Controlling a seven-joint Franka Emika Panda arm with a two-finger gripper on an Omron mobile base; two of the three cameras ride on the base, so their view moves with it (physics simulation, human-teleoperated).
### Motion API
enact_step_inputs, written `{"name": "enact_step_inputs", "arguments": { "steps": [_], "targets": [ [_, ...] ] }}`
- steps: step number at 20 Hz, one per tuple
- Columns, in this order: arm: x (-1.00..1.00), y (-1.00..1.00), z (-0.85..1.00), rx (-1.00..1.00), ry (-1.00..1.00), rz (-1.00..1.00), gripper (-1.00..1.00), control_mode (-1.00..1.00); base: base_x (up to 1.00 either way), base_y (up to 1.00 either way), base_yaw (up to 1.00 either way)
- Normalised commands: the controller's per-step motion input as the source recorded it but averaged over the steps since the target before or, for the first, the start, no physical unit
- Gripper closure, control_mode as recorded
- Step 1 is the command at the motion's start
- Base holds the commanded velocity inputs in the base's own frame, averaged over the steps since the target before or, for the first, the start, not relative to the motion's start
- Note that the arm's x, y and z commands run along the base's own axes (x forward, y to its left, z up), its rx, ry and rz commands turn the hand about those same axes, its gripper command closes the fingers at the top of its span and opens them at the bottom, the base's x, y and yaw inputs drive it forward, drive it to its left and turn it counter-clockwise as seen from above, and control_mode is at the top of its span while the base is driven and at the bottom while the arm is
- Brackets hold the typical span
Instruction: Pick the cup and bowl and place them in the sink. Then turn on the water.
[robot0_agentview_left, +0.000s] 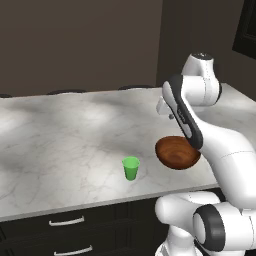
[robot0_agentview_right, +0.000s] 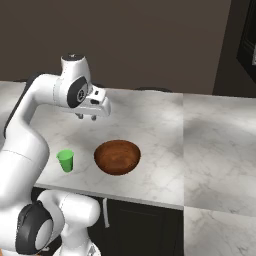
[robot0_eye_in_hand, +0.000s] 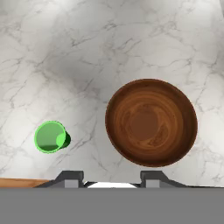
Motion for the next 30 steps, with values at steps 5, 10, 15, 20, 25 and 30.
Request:
{"name": "enact_step_inputs", "arguments": {
  "steps": [5, 10, 15, 20, 25, 30],
  "targets": [
    [-0.03, 0.01, -0.01, 0.00, 0.00, 0.00, -1.00, -1.00, 0.00, 0.00, 0.00],
    [0.00, 0.13, -0.06, 0.00, 0.09, 0.00, -1.00, -1.00, 0.00, 0.00, 0.00],
    [0.00, 0.30, -0.12, 0.00, 0.16, 0.00, -1.00, -1.00, 0.00, 0.00, 0.00],
    [0.00, 0.31, -0.16, 0.00, 0.16, 0.00, -1.00, -1.00, 0.00, 0.00, 0.00],
    [0.00, 0.18, -0.28, 0.00, 0.06, 0.00, -1.00, -1.00, 0.00, 0.00, 0.00],
    [0.00, 0.11, -0.32, 0.00, 0.00, 0.00, -1.00, -1.00, 0.00, 0.00, 0.00]
  ]
}}
